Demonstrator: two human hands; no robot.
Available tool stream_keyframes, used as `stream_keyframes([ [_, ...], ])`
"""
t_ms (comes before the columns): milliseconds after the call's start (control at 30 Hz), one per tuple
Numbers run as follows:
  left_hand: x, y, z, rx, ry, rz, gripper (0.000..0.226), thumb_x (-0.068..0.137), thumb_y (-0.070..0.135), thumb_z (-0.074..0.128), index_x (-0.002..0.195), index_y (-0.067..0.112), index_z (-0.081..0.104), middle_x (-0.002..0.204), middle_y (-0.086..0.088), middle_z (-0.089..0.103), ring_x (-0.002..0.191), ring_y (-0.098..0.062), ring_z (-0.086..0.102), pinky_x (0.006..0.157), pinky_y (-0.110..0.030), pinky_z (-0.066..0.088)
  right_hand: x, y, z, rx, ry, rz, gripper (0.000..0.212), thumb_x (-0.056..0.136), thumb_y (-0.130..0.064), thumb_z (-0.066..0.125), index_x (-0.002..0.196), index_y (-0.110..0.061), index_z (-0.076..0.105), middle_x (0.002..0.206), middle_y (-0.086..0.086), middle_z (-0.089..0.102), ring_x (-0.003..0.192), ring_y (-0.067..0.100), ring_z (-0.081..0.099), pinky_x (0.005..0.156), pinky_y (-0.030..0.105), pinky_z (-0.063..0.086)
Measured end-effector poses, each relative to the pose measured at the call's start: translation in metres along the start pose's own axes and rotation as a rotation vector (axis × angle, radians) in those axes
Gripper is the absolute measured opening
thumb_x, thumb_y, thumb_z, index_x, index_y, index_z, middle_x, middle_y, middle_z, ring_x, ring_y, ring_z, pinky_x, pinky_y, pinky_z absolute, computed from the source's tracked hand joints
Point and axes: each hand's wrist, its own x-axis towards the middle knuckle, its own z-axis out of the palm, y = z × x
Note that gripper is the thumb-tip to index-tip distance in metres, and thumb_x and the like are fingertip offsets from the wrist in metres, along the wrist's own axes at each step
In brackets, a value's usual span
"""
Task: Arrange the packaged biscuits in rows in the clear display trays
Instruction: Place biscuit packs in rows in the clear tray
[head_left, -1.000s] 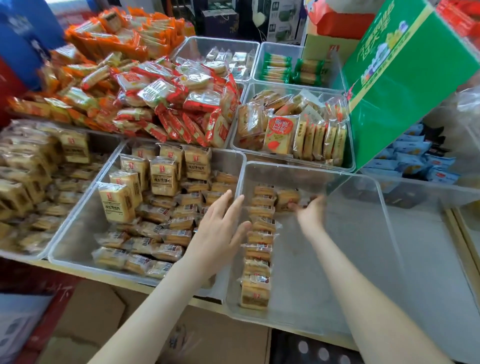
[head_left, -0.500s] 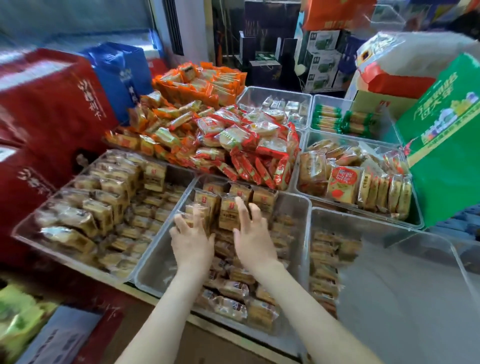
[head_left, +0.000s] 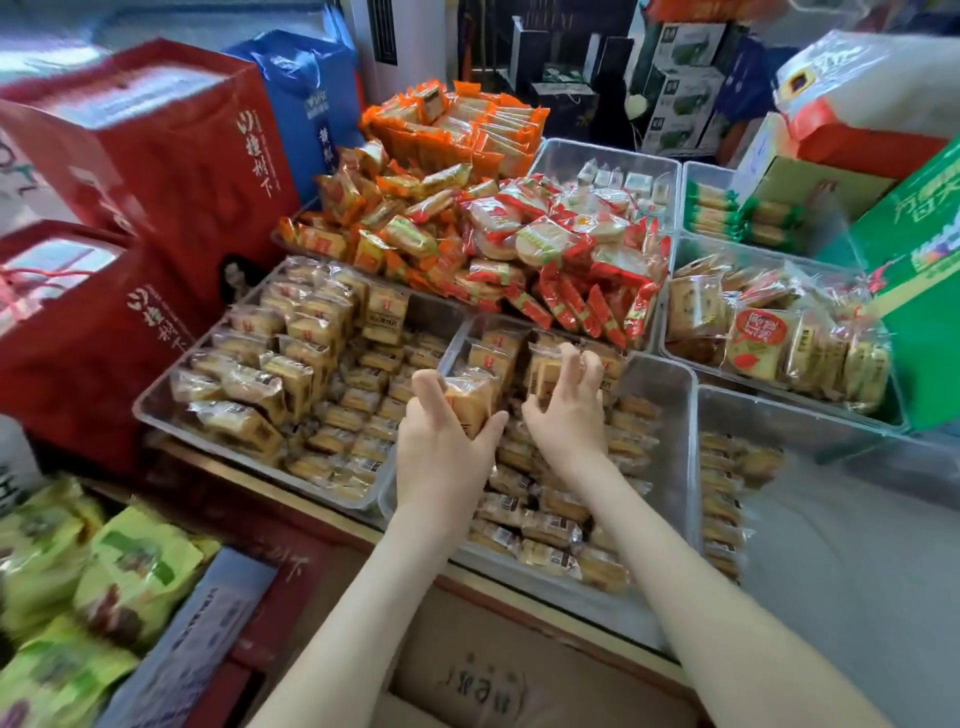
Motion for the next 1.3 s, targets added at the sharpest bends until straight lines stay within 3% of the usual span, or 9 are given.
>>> stream_keyframes([
  [133, -0.033, 0.018, -0.028, 0.028, -0.102, 0.048, 0.057, 0.094, 0.048, 0.055, 0.133, 0.017, 0.028, 0.113, -0.011, 0.047, 0.081, -0.026, 0.050, 0.066, -0.030, 0.041, -0.055, 0.002, -0.064, 0.105, 0.000, -0.092, 0.063, 0.090, -0.015, 0.061, 0.142, -0.030, 0.028, 0.158, 0.009, 0.008, 0.139, 0.035, 0.024, 0.110, 0.046, 0.035],
  [300, -0.089, 0.051, -0.035, 0.068, -0.191, 0.219, 0.058, 0.094, 0.051, 0.052, 0.139, 0.020, 0.033, 0.110, -0.010, 0.049, 0.082, -0.031, 0.059, 0.060, -0.030, 0.044, -0.134, 0.018, -0.144, 0.197, -0.090, -0.095, 0.064, 0.090, -0.014, 0.063, 0.136, -0.048, 0.034, 0.134, -0.004, 0.042, 0.115, 0.019, 0.046, 0.090, 0.029, 0.042],
  [500, -0.159, 0.094, -0.011, 0.074, -0.287, 0.421, 0.054, 0.095, 0.045, 0.055, 0.138, 0.024, 0.030, 0.110, -0.012, 0.049, 0.080, -0.033, 0.058, 0.057, -0.033, 0.046, -0.208, 0.042, -0.196, 0.892, -0.157, 0.132, 0.058, 0.092, 0.005, 0.048, 0.124, -0.043, 0.052, 0.111, -0.002, 0.061, 0.102, 0.017, 0.061, 0.086, 0.031, 0.051],
  [633, -0.203, 0.120, 0.002, -0.027, -0.330, 0.589, 0.053, 0.093, 0.036, 0.061, 0.141, 0.018, 0.044, 0.105, -0.012, 0.050, 0.076, -0.030, 0.056, 0.056, -0.030, 0.042, -0.242, 0.057, -0.220, 1.144, -0.139, 0.196, 0.025, 0.095, -0.018, 0.053, 0.119, -0.024, 0.055, 0.091, 0.001, 0.064, 0.083, 0.015, 0.062, 0.070, 0.027, 0.050],
  [733, -0.226, 0.130, 0.010, -0.096, -0.317, 0.681, 0.047, 0.088, 0.034, 0.065, 0.131, 0.016, 0.054, 0.098, -0.008, 0.050, 0.072, -0.021, 0.051, 0.057, -0.026, 0.038, -0.264, 0.071, -0.232, 1.201, -0.080, 0.246, 0.034, 0.091, -0.037, 0.054, 0.116, -0.014, 0.056, 0.091, 0.004, 0.067, 0.082, 0.016, 0.065, 0.067, 0.028, 0.052],
  [900, -0.238, 0.138, 0.013, -0.064, -0.314, 0.706, 0.053, 0.087, 0.053, 0.048, 0.129, 0.021, 0.053, 0.099, -0.003, 0.043, 0.077, -0.021, 0.051, 0.059, -0.025, 0.040, -0.288, 0.093, -0.246, 1.192, 0.036, 0.316, 0.032, 0.100, -0.037, 0.044, 0.118, -0.016, 0.060, 0.102, 0.009, 0.070, 0.090, 0.016, 0.068, 0.068, 0.025, 0.055],
  [1067, -0.235, 0.131, 0.009, -0.020, -0.353, 0.728, 0.060, 0.087, 0.034, 0.065, 0.142, 0.024, 0.043, 0.111, -0.007, 0.043, 0.100, -0.026, 0.050, 0.073, -0.033, 0.050, -0.294, 0.101, -0.248, 1.163, 0.041, 0.335, 0.036, 0.101, -0.038, 0.042, 0.122, -0.017, 0.060, 0.114, 0.013, 0.068, 0.106, 0.027, 0.065, 0.088, 0.040, 0.052],
  [1167, -0.234, 0.128, 0.002, -0.035, -0.353, 0.684, 0.080, 0.086, 0.027, 0.070, 0.152, 0.021, 0.024, 0.111, -0.001, 0.048, 0.100, -0.017, 0.050, 0.081, -0.025, 0.042, -0.294, 0.099, -0.244, 1.229, -0.019, 0.350, 0.041, 0.096, -0.044, 0.046, 0.125, -0.017, 0.058, 0.109, 0.011, 0.069, 0.100, 0.024, 0.067, 0.079, 0.033, 0.054],
  [1300, -0.240, 0.123, -0.009, -0.165, -0.345, 0.502, 0.072, 0.085, 0.029, 0.074, 0.138, 0.013, 0.028, 0.100, 0.008, 0.052, 0.087, -0.016, 0.061, 0.066, -0.019, 0.042, -0.294, 0.094, -0.240, 1.460, -0.113, 0.337, 0.041, 0.091, -0.039, 0.050, 0.117, -0.007, 0.058, 0.106, 0.013, 0.067, 0.097, 0.022, 0.065, 0.079, 0.030, 0.053],
])
